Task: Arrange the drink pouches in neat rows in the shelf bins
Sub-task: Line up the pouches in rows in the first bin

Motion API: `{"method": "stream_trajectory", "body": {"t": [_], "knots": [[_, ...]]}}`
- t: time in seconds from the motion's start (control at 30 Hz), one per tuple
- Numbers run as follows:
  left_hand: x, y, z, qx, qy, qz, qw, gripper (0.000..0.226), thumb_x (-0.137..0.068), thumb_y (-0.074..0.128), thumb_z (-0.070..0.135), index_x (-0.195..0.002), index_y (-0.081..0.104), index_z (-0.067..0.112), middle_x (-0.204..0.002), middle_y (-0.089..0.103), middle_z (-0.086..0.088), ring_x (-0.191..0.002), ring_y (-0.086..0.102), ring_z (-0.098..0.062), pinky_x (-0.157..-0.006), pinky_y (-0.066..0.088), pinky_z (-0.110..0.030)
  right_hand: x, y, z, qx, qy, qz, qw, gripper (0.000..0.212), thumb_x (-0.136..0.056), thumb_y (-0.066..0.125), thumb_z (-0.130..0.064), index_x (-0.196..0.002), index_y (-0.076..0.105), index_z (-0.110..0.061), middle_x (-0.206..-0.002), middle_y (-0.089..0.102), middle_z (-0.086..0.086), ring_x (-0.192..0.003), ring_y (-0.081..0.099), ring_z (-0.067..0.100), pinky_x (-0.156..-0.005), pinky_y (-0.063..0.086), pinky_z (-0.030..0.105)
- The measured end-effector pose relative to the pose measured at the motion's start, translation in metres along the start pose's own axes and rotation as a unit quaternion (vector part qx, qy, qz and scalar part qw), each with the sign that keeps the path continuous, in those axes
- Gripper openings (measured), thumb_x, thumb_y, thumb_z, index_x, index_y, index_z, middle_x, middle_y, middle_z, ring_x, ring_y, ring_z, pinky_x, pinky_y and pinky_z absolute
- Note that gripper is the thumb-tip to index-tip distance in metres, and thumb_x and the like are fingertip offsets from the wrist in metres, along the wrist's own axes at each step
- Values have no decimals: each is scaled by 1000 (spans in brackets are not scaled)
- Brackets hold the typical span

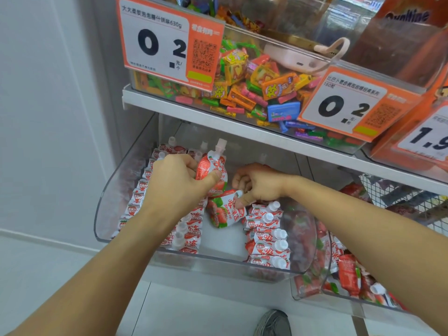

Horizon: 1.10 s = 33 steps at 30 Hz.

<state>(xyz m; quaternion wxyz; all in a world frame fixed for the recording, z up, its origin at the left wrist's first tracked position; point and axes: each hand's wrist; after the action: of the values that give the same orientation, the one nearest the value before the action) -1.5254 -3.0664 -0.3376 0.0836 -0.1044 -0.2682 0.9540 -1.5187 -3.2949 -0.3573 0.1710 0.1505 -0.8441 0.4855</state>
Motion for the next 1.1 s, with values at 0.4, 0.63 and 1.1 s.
{"method": "stream_trajectory", "body": {"t": [0.4,0.63,1.1], "knots": [[2,2,2,-11,-8,-13,1000,31,-79,74,43,-72,63,15,-58,63,2,-57,61,-8,-50,45,-15,23,-14,-4,-174,34,102,979,6,-102,54,-24,-97,51,-24,-102,67,3,-97,67,22,-82,59,39],[1,9,2,-13,3,-15,1000,36,-76,76,42,-78,68,8,-61,66,-2,-63,64,-14,-62,54,-33,22,-26,9,269,56,149,950,28,-94,64,-26,-121,65,-31,-126,63,0,-111,60,26,-82,43,26],[-9,39,12,-17,60,-57,996,31,-90,65,28,-119,59,19,-98,68,3,-87,63,-15,-74,41,-19,96,-16,1,274,50,220,935,40,-95,57,-43,-123,65,-17,-119,67,9,-109,62,31,-92,51,38]]}}
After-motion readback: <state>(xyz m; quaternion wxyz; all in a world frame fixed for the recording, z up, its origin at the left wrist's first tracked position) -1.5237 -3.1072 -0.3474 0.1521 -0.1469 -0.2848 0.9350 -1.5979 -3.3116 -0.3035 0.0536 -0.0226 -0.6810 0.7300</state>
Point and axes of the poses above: each hand's wrist, its own x-axis away from the middle knuckle, its own y-axis out of the palm, z = x × y
